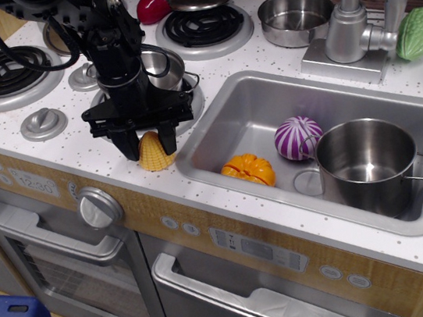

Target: Put corn in pan which is on stove

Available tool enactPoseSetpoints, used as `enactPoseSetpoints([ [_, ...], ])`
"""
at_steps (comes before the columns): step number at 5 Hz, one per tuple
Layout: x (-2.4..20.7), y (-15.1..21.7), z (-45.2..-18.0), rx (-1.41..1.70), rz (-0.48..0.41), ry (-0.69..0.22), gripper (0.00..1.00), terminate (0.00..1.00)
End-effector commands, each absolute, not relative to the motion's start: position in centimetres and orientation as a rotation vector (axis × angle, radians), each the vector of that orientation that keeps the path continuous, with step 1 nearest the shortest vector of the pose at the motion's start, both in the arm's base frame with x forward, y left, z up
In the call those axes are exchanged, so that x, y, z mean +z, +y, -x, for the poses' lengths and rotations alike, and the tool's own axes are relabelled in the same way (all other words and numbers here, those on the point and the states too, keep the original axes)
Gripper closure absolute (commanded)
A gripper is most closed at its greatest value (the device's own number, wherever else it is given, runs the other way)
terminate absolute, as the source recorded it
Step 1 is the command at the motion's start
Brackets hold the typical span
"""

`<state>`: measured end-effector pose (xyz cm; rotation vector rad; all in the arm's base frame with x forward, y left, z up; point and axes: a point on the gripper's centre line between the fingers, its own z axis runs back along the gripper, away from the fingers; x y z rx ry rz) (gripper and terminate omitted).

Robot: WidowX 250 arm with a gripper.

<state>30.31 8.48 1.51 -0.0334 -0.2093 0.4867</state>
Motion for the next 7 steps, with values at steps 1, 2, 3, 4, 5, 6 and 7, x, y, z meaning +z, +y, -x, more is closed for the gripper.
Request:
enactPoseSetpoints([
  [1,4.2,9.1,-30.8,0.476,-0.017,-0.249,1.00,0.00],
  [2,6.5,10.0,-30.5,0.450,-0.085,-0.237,1.00,0.00],
  [3,9.4,11.0,-30.9,0.427,-0.146,-0.229,1.00,0.00],
  [4,11.3,11.9,-32.0,0.354,-0.251,-0.276,1.00,0.00],
  [5,12.1,12.7,-33.7,0.279,-0.289,-0.318,1.00,0.00],
  [6,11.9,13.7,-35.8,0.197,-0.267,-0.363,1.00,0.00],
  [7,12.0,14.3,-36.9,0.132,-0.256,-0.369,1.00,0.00],
])
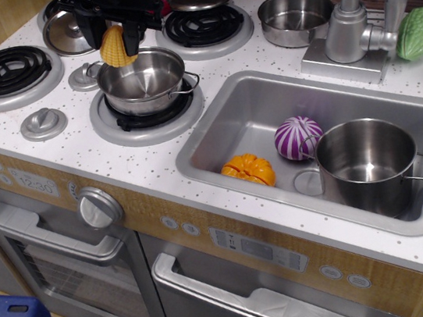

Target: Put corn in pan which is on stove

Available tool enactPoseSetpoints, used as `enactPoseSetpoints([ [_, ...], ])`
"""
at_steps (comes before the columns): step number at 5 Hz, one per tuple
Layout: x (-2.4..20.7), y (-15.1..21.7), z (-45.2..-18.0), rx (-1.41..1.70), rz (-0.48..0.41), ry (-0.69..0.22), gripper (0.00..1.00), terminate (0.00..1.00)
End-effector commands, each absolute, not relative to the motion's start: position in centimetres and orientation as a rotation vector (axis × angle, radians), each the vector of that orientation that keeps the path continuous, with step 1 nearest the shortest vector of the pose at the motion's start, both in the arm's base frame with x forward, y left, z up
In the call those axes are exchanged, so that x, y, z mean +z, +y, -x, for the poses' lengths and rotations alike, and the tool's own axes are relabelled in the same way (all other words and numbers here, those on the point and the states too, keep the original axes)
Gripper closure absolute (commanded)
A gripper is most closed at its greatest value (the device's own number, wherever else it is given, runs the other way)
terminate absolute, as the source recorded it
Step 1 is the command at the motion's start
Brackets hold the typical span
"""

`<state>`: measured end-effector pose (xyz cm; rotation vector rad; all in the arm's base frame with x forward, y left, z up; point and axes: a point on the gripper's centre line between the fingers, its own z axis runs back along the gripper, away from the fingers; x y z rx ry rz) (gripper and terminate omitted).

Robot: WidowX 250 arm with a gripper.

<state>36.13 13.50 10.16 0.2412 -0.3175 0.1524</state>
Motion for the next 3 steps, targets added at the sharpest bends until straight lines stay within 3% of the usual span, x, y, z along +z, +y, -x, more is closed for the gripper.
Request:
enactPoseSetpoints([
  [1,10.77,14.59,-37.13,0.090,-0.214,-0.395,0.00,0.00],
  [2,10.77,14.59,-37.13,0.090,-0.214,-0.395,0.00,0.00],
  [3,10.77,14.59,-37.13,0.090,-0.214,-0.395,0.00,1.00],
])
